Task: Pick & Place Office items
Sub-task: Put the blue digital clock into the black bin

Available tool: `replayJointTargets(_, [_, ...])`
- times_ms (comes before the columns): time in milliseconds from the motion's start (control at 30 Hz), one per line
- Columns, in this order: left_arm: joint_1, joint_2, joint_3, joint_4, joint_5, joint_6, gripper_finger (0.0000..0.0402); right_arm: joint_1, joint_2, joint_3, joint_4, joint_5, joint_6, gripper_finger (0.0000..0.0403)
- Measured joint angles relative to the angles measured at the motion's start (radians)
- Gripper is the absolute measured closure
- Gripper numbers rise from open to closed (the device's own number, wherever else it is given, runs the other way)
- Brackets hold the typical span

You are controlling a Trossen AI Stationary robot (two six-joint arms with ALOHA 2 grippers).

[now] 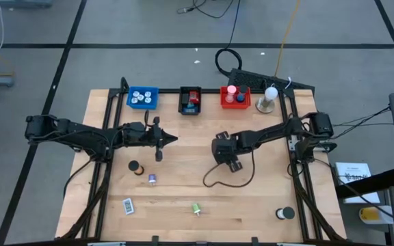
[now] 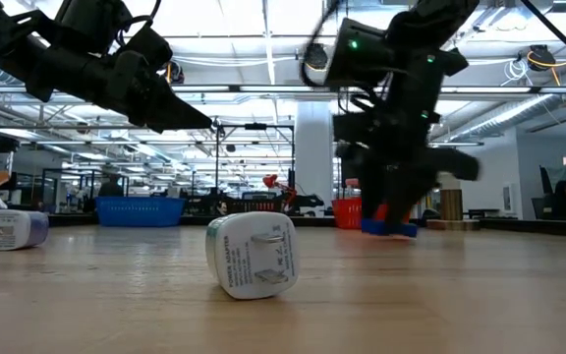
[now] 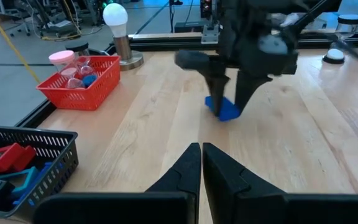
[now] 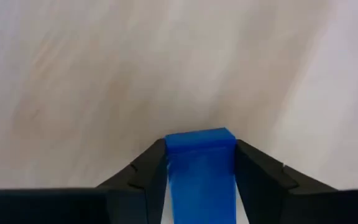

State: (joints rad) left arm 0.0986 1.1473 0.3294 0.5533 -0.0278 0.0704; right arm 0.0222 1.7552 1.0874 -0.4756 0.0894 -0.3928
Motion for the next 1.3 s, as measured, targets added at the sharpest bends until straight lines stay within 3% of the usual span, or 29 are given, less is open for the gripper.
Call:
replayJointTargets(333, [0.000,0.000,0.000,0.000,0.000,0.000,0.0378,-0.202,-0.029,0.000,0.535,0.065,0.117,0.0258])
replayJointTargets(567, [0.001,0.000,0.000,0.000,0.000,0.000,0.0378,-0.365,0.022,0.006,0.805,-0.091,0.244,0.0258])
replayJointTargets(933, [0.001,0.000,0.000,-0.002,0.000,0.000,0.0378,-0.451,0.241,0.324,0.642,-0.091,0.226,0.0258])
replayJointTargets(1300, [0.000,0.000,0.000,-0.002,0.000,0.000,0.0378,-0.492,0.272,0.339,0.599,-0.118,0.226,0.0232])
